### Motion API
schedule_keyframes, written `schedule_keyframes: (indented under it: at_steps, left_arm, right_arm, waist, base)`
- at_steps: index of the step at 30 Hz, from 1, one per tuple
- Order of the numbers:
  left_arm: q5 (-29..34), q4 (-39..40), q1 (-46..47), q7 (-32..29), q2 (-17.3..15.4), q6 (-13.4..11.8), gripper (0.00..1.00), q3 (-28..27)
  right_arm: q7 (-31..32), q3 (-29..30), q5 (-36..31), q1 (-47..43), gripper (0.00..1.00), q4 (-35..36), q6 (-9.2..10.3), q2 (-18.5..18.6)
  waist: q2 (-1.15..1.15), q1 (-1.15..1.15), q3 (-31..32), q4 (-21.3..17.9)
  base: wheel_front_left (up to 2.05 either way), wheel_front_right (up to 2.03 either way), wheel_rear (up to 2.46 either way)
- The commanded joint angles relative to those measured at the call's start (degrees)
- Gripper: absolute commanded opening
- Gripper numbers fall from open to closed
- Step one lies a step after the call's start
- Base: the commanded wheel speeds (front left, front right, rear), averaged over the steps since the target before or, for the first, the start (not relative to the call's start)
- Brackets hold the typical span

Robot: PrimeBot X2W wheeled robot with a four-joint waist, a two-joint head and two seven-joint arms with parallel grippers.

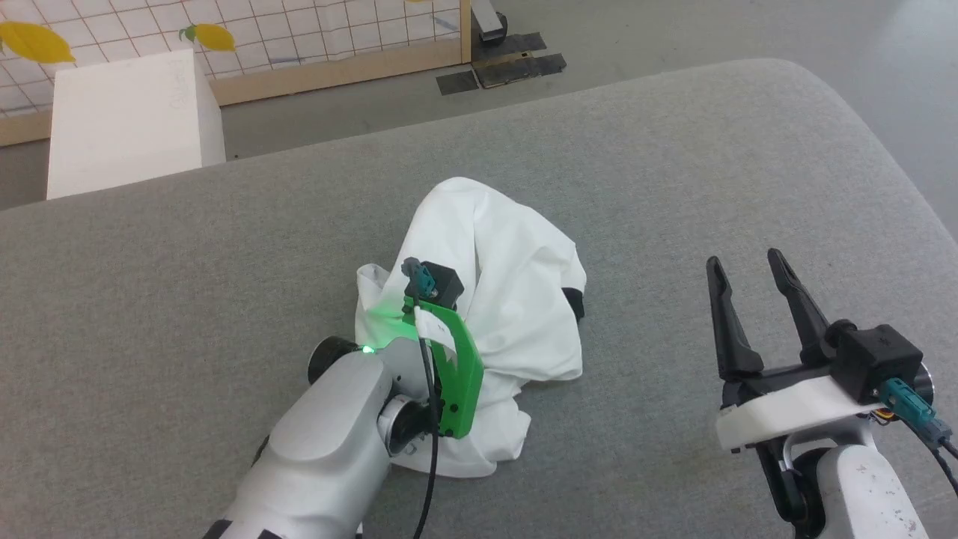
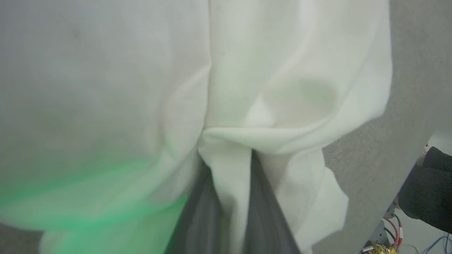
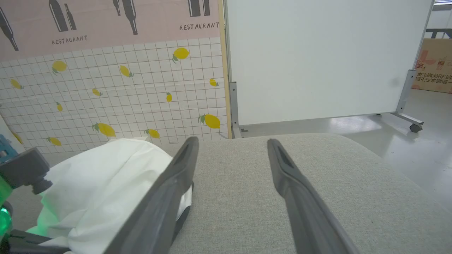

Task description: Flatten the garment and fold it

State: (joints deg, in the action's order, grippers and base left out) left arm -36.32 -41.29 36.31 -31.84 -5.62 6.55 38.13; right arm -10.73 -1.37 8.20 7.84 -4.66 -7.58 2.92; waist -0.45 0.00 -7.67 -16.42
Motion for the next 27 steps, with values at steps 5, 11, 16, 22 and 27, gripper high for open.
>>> schedule_keyframes:
  at_steps: [5, 11, 16, 22, 27]
  left_arm:
    - [-2.0, 2.4, -1.6, 5.8, -0.3, -0.2, 1.00, -2.2]
    - [0.9, 11.7, -1.9, 27.2, -2.3, -1.2, 1.00, -7.2]
    - [3.7, 17.8, -4.7, 41.0, -5.5, -4.5, 1.00, -11.5]
    - [5.2, 22.7, -11.4, 46.3, -9.0, -7.6, 1.00, -16.5]
    - [7.0, 27.3, -18.7, 46.8, -9.9, -9.6, 1.00, -21.3]
  right_arm:
    - [-0.9, -0.1, 1.0, 0.5, 1.00, -0.8, 0.09, 0.0]
    - [-0.9, 0.8, 0.5, 0.2, 1.00, -0.9, 0.09, 0.0]
    - [-0.5, 1.4, 0.2, -0.3, 1.00, -0.5, 0.09, 0.0]
    - [0.5, 1.5, -0.8, -1.3, 1.00, 0.7, 0.09, 0.0]
    - [1.4, 1.8, -1.4, -2.0, 1.00, 1.7, 0.09, 0.0]
  waist:
    - [0.44, 0.00, 0.3, 1.4]
    - [0.44, 0.00, 1.6, 3.8]
    - [0.44, 0.00, 3.0, 6.1]
    - [0.44, 0.00, 4.4, 8.4]
    - [0.44, 0.00, 4.7, 9.8]
  base:
    - [0.00, 0.00, 0.00]
    - [0.00, 0.00, 0.00]
    - [0.00, 0.00, 0.00]
    - [0.00, 0.00, 0.00]
    - [0.00, 0.00, 0.00]
